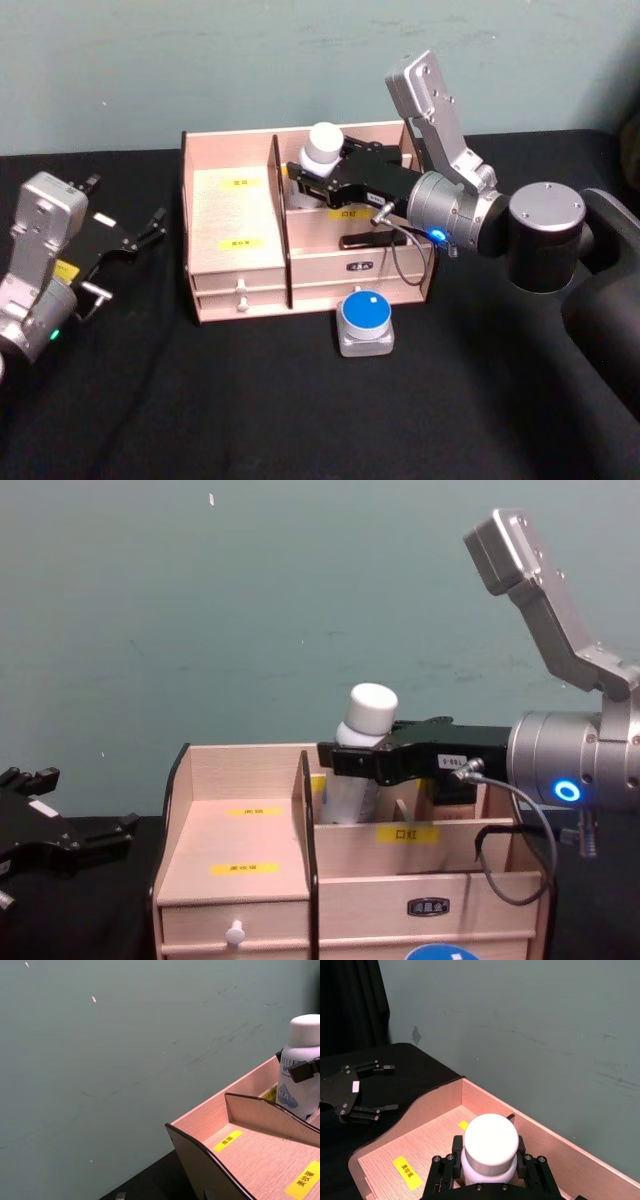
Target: Pick up the facial cleanser and watermelon frost from the table and place them into the tiered storage box.
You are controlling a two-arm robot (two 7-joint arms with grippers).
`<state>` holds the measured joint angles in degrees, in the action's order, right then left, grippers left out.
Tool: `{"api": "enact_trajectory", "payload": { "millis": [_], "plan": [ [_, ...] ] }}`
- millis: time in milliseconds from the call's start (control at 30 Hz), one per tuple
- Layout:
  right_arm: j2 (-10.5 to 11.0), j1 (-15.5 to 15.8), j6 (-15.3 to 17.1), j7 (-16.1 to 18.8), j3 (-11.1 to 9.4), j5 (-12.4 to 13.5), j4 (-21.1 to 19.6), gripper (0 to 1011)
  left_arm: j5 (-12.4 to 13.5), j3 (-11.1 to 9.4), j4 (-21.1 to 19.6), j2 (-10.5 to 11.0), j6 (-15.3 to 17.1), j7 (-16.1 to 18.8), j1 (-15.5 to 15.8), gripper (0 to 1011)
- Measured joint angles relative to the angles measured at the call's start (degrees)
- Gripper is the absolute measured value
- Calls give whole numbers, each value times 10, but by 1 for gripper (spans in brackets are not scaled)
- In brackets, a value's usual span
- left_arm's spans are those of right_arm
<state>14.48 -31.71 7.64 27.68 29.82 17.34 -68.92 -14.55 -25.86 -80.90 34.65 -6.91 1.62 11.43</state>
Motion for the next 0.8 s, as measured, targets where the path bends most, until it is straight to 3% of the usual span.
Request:
{"api": "enact_trajectory", "payload": {
  "millis": [467,800],
  "plan": [
    [0,1,0,0,-1,0,-2,601,0,0,0,0,0,0,0,1010],
    [0,1,0,0,-1,0,-3,848,0,0,0,0,0,0,0,1010]
  ]
}}
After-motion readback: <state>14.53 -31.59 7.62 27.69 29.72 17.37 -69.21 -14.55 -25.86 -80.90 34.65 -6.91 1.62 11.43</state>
